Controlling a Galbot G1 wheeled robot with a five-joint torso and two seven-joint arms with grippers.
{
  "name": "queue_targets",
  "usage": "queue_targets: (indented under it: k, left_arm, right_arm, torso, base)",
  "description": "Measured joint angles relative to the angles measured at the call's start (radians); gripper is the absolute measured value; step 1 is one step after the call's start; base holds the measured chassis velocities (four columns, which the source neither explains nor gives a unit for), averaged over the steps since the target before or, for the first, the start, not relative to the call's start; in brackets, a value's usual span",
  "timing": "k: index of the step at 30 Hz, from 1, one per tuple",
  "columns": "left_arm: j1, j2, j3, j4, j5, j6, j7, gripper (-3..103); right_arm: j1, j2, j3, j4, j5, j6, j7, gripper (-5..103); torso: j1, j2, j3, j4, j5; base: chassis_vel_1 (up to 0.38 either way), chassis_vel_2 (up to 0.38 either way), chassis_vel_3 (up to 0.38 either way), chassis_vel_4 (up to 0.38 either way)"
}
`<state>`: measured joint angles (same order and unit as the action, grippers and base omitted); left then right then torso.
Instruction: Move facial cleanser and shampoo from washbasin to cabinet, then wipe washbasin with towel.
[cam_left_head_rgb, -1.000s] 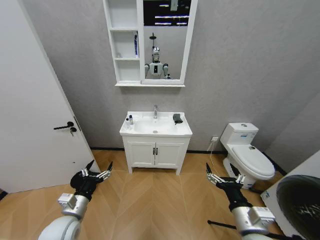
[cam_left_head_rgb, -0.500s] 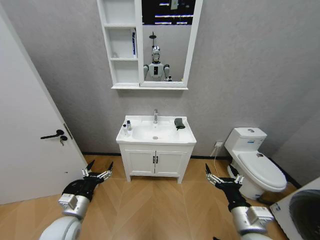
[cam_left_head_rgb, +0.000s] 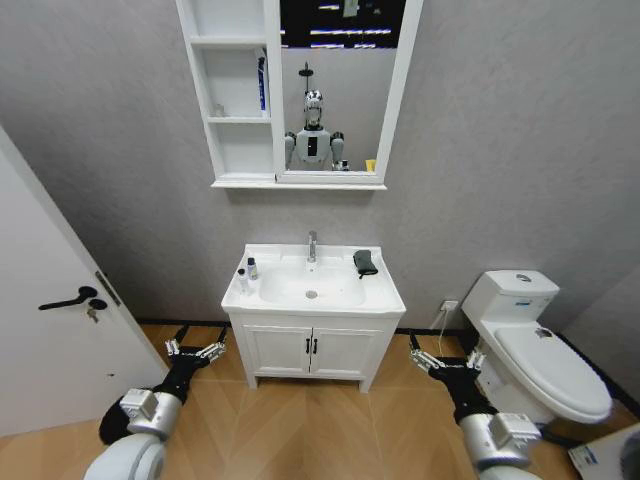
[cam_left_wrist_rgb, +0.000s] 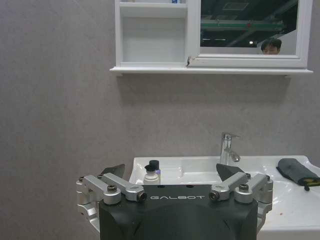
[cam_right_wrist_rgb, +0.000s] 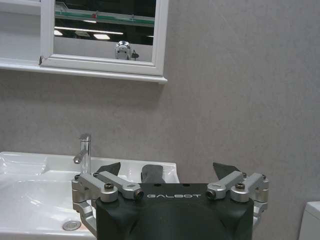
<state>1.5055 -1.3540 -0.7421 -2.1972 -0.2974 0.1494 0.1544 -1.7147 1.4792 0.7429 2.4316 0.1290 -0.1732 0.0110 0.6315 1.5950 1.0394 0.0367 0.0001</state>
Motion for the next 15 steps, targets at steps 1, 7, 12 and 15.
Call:
queue_targets:
  k: [1,7,12,15]
  left_arm:
    - [0.001,-0.003,0.0,0.001,0.003,-0.002,0.0,100]
    - [0.011,-0.021,0.002,0.005,0.021,-0.013,0.002,100]
    - [0.013,-0.03,0.004,0.011,0.034,-0.018,-0.016,100]
    - [0.011,-0.037,0.009,0.02,0.044,-0.029,-0.027,100]
  right_arm:
    - [0.0,0.0,0.0,-0.001,0.0,0.001,0.0,100]
    - [-0.002,0.001,0.001,-0.006,-0.002,0.007,-0.001,100]
    - [-0.005,0.002,0.009,-0.012,-0.002,0.018,-0.023,100]
    - [-0.004,0.006,0.008,-0.026,-0.008,0.041,-0.025,100]
  torso:
    - [0.0,0.0,0.0,-0.0001,-0.0001]
    - [0.0,0.0,0.0,0.0001,0.0]
    - [0.0,0.0,0.0,-0.0001,-0.0001]
    - [0.001,0.0,0.0,0.0,0.0001]
  base:
    - [-0.234,0.247,0.238,-0.232]
    - [-0.226,0.238,0.238,-0.24]
    - [-0.258,0.247,0.256,-0.238]
    - [-0.231,0.224,0.242,-0.225]
